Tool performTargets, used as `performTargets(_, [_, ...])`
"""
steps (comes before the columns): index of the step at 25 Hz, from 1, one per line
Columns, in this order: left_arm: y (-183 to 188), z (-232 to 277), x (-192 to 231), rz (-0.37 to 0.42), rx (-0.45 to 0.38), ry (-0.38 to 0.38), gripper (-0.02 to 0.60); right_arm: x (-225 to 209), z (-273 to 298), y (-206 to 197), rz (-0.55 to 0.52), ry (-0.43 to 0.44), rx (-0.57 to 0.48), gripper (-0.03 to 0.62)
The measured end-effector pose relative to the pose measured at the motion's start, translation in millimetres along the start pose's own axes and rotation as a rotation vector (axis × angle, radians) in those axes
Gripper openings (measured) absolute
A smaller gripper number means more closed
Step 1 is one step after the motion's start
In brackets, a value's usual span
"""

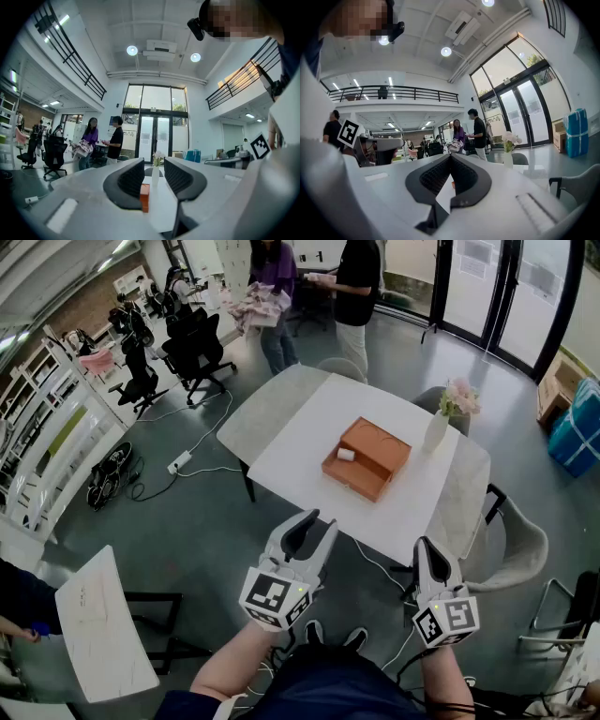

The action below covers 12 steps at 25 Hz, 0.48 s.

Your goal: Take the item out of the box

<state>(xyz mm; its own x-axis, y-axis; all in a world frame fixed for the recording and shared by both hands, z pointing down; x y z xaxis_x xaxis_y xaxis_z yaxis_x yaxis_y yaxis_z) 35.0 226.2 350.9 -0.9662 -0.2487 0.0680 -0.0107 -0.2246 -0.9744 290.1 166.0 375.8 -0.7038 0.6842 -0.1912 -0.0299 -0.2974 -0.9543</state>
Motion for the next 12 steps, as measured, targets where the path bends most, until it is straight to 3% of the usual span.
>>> performTargets(12, [8,-33,33,0.036,-0.017,0.089,0.140,28,6,11,-0.046,0.007,-0.035,0.000])
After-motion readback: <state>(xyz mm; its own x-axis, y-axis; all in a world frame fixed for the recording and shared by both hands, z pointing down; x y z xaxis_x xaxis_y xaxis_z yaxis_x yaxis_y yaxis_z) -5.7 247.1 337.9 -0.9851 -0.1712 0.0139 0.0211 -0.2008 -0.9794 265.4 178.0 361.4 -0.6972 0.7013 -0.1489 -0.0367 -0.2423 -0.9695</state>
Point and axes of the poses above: the fingertips, and each gripper's own axes: z forward along the fingers, x to its left, y out of its top, the point moved 8 cm from there along -z, backward along the fingers, and after that the axes turned 11 degrees about x, right-handed, at the moved point
